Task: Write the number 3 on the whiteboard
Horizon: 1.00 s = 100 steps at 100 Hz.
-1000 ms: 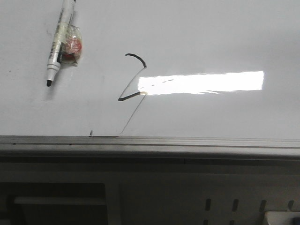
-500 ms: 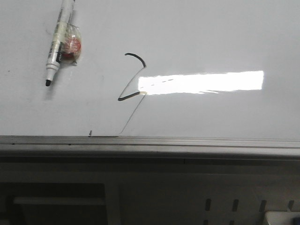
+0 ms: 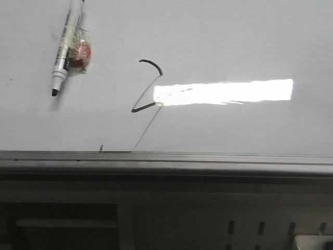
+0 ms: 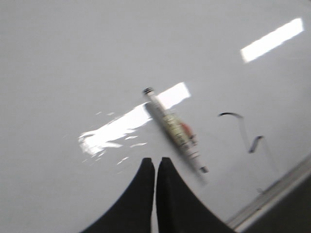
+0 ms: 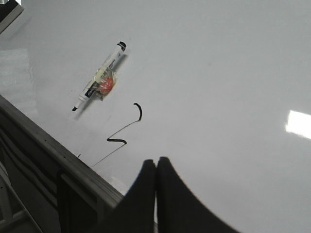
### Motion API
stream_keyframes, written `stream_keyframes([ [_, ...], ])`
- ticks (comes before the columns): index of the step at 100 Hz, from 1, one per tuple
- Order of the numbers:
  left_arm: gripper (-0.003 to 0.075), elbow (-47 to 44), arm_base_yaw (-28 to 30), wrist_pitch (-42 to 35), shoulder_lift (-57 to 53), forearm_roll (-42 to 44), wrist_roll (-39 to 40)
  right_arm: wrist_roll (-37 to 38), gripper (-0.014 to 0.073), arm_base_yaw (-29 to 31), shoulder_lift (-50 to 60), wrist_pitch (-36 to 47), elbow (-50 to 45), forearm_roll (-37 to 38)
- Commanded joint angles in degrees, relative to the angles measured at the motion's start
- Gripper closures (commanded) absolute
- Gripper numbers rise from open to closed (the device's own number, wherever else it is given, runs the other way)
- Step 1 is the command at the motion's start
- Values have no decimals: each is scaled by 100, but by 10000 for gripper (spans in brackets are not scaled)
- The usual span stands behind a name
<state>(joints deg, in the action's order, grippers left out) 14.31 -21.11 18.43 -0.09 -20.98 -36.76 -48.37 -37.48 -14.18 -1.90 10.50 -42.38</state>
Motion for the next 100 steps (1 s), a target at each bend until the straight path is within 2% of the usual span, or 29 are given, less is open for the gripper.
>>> stream_keyframes([
  [1,741,-275,624,-753,-179,871,1301,-16,658,28,-42,393,149,-18],
  [4,741,-380,818,-802,-148,1122,1898,-16,658,28,-42,393,149,-18],
  [9,741,-546,1126,-802,-121,1338,2413,-16,658,28,-42,373,149,-18],
  [19,741,-859,1562,-816,-121,1314,2488,-16,658,28,-42,396,149,-18],
  [31,741,-1212,1531,-827,-132,1314,2548,-16,658,28,-42,396,149,-18],
  [44,741,-1544,1531,-817,-132,1304,3183,-16,658,28,-42,396,149,-18],
  [53,741,-1653,1531,-449,-132,1304,3436,-16,658,28,-42,396,149,-18],
  [64,741,-1653,1531,-46,-132,1304,3453,-16,658,28,-42,396,149,-18],
  [100,741,-1653,1531,-47,-132,1304,3453,-16,658,28,-42,396,149,-18],
])
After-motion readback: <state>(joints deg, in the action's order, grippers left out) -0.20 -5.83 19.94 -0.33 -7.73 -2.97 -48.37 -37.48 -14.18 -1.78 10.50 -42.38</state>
